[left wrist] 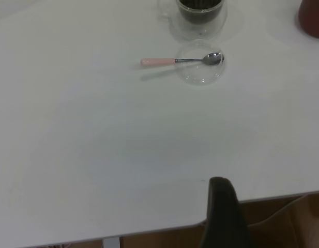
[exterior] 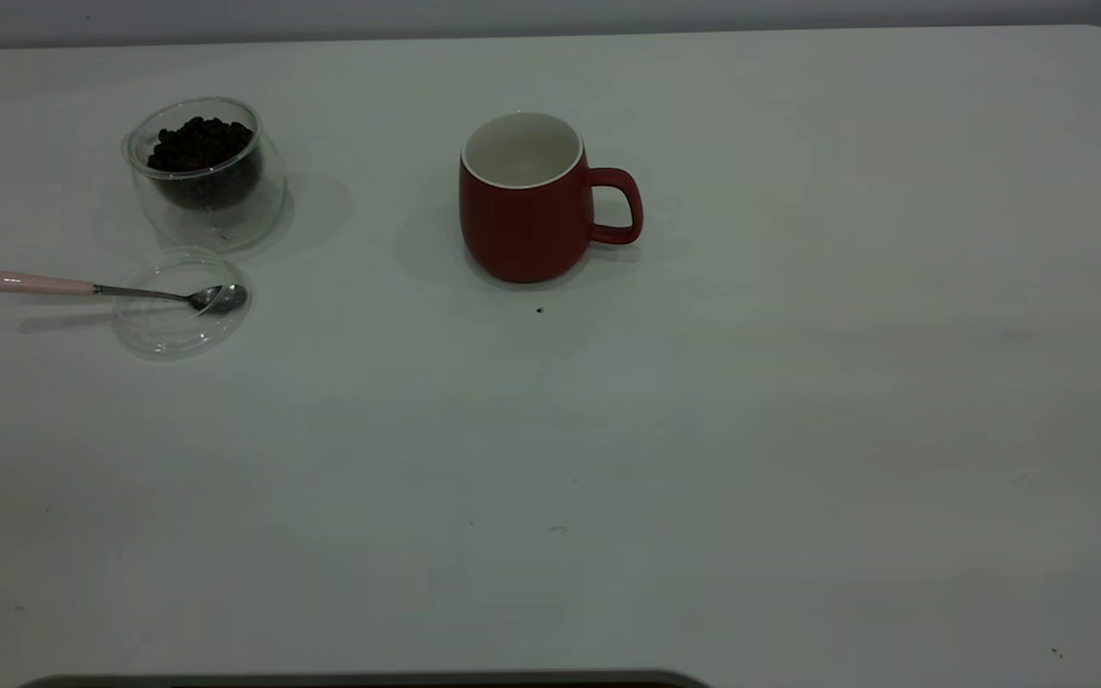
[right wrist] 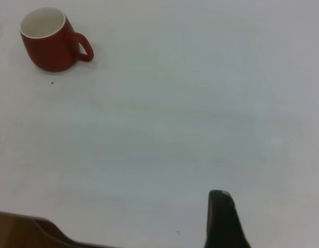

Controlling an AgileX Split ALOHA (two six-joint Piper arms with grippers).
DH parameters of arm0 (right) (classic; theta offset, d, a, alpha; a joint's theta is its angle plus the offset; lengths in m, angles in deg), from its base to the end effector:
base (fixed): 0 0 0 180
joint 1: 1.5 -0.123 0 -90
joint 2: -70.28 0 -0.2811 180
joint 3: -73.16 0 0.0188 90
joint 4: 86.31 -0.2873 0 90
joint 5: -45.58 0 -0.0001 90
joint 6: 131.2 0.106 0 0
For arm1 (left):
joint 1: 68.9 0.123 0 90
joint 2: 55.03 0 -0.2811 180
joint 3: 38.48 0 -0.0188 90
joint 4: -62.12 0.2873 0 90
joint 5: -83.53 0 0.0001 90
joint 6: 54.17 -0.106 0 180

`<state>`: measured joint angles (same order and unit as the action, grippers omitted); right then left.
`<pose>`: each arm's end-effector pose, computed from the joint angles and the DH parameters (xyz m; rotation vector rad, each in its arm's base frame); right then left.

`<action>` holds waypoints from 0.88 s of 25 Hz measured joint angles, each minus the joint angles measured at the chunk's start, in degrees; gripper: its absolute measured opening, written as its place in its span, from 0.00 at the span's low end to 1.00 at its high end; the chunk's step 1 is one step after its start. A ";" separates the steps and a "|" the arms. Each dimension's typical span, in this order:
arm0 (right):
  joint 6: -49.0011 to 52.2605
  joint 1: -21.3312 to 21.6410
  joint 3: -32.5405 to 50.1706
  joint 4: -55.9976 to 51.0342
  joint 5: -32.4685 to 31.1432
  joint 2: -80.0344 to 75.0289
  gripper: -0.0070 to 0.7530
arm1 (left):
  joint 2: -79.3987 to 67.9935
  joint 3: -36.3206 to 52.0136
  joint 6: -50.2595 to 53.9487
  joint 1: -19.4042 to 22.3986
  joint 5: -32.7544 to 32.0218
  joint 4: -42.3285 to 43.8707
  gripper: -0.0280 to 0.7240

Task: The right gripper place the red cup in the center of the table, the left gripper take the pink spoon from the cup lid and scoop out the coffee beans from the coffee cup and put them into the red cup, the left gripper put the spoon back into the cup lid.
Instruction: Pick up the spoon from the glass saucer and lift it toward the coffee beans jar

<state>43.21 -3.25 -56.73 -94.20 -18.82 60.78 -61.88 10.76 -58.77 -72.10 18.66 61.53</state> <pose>0.0480 0.0146 0.2724 -0.1452 2.1535 0.1299 0.0396 -0.0032 0.2778 0.1445 2.1062 0.0022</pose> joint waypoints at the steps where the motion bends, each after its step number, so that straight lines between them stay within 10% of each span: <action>1: 0.00 0.00 0.00 0.00 0.00 0.00 0.67 | 0.00 0.00 0.00 0.00 0.00 0.00 0.74; 22: 0.05 0.00 0.00 0.00 0.00 0.00 0.67 | -59.12 -11.80 22.62 1.51 22.94 14.28 0.74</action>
<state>43.26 -3.25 -56.73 -94.20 -18.82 60.78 -121.01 -1.03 -36.14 -70.59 41.60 75.81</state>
